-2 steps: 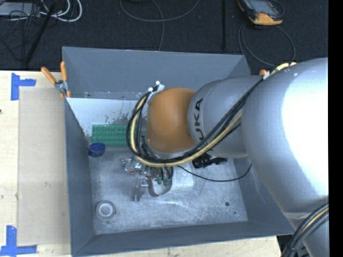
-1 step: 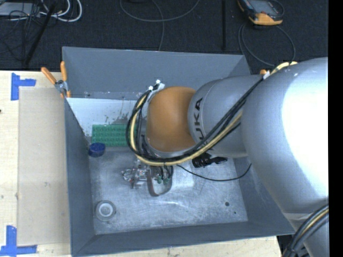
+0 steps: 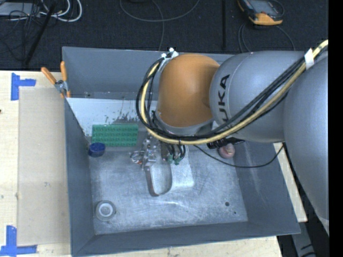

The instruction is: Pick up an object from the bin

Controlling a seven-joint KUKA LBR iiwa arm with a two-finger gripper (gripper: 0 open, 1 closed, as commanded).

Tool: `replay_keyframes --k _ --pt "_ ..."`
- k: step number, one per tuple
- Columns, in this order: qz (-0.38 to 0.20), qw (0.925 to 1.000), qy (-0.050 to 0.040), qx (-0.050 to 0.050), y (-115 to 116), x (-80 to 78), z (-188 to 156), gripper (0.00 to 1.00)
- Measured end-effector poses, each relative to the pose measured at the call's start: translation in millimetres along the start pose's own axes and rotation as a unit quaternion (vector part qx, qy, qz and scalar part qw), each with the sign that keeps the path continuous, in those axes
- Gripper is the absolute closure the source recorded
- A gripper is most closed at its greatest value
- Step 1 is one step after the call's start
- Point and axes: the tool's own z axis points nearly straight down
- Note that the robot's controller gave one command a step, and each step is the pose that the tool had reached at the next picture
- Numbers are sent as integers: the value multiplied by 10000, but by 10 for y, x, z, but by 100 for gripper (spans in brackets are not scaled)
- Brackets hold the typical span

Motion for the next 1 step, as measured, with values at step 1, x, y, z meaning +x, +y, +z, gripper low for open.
replay_keyframes --k 1 --pt "-151 9999 3 10 -30 -148 -477 100"
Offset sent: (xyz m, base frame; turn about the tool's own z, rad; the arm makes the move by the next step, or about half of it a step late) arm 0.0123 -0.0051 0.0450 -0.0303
